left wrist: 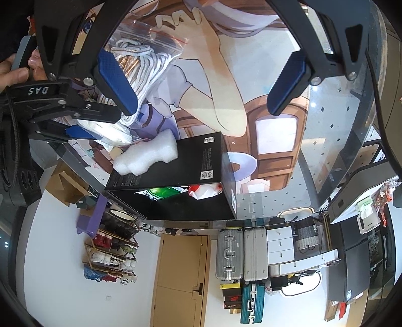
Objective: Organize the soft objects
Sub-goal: 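Lower the right gripper onto the zip bag of cream rope and close, then grasp the zip bag of white rope with the left gripper while the right gripper lifts its bag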
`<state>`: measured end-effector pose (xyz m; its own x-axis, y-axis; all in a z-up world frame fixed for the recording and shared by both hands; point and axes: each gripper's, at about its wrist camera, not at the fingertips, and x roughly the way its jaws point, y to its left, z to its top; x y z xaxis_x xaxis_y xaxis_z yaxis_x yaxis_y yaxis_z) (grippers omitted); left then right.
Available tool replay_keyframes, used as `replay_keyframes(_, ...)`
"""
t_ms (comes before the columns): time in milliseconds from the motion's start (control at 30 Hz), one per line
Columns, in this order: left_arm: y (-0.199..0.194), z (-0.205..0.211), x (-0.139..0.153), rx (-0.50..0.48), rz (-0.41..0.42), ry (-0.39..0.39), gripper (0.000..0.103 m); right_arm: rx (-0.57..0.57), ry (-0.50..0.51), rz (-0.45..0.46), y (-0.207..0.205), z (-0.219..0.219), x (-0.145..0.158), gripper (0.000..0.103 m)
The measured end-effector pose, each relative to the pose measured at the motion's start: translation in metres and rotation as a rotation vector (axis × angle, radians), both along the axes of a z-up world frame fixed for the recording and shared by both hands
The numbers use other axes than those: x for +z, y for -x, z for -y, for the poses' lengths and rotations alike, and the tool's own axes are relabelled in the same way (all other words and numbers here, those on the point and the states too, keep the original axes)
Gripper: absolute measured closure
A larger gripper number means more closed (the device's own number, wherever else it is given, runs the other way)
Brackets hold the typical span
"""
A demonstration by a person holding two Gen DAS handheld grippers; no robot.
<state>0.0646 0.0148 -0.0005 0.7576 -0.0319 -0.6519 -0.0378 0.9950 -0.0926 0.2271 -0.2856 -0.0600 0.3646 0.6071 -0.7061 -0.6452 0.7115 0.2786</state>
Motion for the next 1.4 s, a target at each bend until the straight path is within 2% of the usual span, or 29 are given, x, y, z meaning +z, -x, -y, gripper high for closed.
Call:
replay_keyframes(400,-0.001,0.004,-0.002,-0.010,-0.006,0.000,0.000,-0.011,-0.013,0.039,0.004,0.004,0.003,0.061)
replay_keyframes(667,-0.001,0.014,-0.001,-0.071,-0.018,0.000,0.000,-0.009,-0.024,0.086,0.011,0.018,0.019,0.063)
replay_keyframes(900,-0.003,0.034,-0.008,-0.156,-0.054,-0.027,0.000,-0.004,-0.007,0.072,0.010,0.024,0.019,0.063)
replay_keyframes(1267,-0.006,0.055,-0.012,-0.256,-0.098,-0.052,0.000,0.066,0.003,0.047,0.014,0.020,0.016,0.063)
replay_keyframes(1400,-0.008,0.061,-0.014,-0.290,-0.113,-0.064,0.011,0.060,-0.002,0.053,0.015,0.024,0.018,0.063)
